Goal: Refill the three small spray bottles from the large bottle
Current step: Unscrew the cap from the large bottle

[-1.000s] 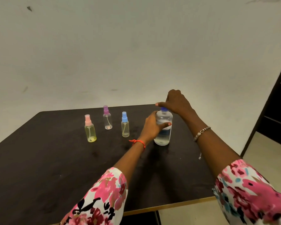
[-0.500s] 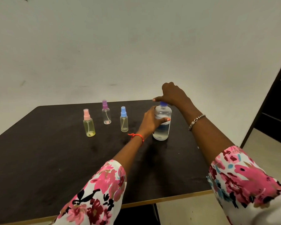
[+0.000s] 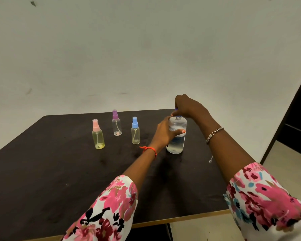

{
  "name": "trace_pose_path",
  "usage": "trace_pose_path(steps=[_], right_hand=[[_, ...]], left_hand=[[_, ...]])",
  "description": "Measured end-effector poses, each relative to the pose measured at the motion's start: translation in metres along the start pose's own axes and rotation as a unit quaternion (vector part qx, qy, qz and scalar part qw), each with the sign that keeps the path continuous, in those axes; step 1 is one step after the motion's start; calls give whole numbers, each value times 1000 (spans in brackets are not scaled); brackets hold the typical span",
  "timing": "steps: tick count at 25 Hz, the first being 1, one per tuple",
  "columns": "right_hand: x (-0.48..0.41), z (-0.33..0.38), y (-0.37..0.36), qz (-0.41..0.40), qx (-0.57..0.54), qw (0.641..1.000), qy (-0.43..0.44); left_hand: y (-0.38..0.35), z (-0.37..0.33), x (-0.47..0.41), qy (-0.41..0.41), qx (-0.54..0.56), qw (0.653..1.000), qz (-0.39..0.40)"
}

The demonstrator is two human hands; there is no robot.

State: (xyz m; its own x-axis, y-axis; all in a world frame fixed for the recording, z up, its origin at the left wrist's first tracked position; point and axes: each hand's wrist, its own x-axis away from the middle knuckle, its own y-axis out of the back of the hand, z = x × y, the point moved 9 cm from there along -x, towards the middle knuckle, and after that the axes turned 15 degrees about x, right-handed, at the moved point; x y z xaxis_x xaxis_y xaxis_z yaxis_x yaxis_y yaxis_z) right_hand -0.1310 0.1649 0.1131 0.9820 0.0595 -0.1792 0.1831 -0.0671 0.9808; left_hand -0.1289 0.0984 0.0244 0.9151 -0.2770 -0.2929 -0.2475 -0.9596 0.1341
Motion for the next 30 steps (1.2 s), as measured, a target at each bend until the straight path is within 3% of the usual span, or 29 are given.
trace_pose_path(steps=[3,8,12,17,21,26,30], right_hand=[[0,0,0,76,-16,997,28],[-2,0,3,5,1,1000,4],[-1,1,7,54,-39,997,25],[3,4,12,-46,41,998,-13],[-3,5,5,55,-10,998,23],[-4,3,7,-26,-4,1000,4],[0,-2,5,13,-86,996,29]], left_hand=[[-1,2,-1,10,-6,1000,2],[0,2,-1,3,1,1000,-2],[0,1,0,8,-9,1000,-2],[0,1,0,4,2,1000,-6],[0,4,-3,14,-5,1000,-9],[0,5,-2,-1,5,1000,-23],[1,7,-2,-16,9,999,-31]])
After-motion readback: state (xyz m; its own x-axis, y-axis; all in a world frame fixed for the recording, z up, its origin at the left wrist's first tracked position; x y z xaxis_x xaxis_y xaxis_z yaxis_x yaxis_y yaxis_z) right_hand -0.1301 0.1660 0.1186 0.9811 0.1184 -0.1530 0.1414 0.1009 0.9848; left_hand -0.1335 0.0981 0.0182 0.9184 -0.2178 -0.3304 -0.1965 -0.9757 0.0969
